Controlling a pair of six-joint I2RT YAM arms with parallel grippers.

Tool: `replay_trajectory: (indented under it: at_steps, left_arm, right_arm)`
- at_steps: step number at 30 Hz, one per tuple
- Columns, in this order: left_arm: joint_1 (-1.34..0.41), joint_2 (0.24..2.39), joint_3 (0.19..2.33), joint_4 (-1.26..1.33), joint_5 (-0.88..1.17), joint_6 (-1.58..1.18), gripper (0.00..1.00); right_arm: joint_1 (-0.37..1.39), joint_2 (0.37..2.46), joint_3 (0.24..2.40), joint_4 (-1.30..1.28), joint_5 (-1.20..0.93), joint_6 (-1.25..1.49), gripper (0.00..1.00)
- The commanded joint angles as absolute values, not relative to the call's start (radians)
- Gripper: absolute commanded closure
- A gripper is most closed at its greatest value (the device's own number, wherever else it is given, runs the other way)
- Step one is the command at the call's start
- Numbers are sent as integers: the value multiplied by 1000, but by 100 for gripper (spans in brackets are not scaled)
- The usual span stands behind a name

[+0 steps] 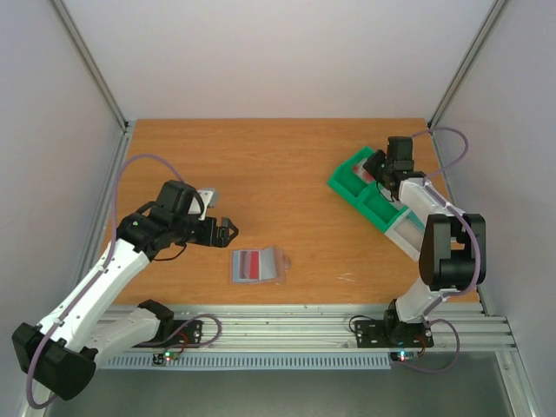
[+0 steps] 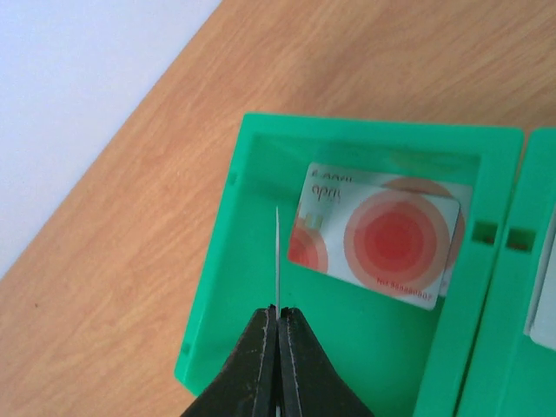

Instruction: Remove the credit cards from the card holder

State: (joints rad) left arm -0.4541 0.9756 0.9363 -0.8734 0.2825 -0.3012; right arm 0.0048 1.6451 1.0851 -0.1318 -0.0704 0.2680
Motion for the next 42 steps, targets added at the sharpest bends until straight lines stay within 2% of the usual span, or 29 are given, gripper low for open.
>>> replay_trajectory:
  at_steps: [1, 10, 26, 42]
  left_arm:
    - [-457, 1001, 961, -875, 240, -290, 1]
    - [-457, 1007, 964, -891, 185, -285, 1]
    - [-457, 1017, 967, -898, 191, -267, 1]
    - [-457, 1017, 963, -897, 189, -267, 1]
  right_arm:
    - [-20, 1682, 1137, -74, -93, 310, 99]
    - [-27, 1791, 1185, -54, -110, 322, 99]
    - [-42, 1862, 1213, -52, -92, 289, 99]
    - [-48, 1876, 1262, -159, -61, 256, 83]
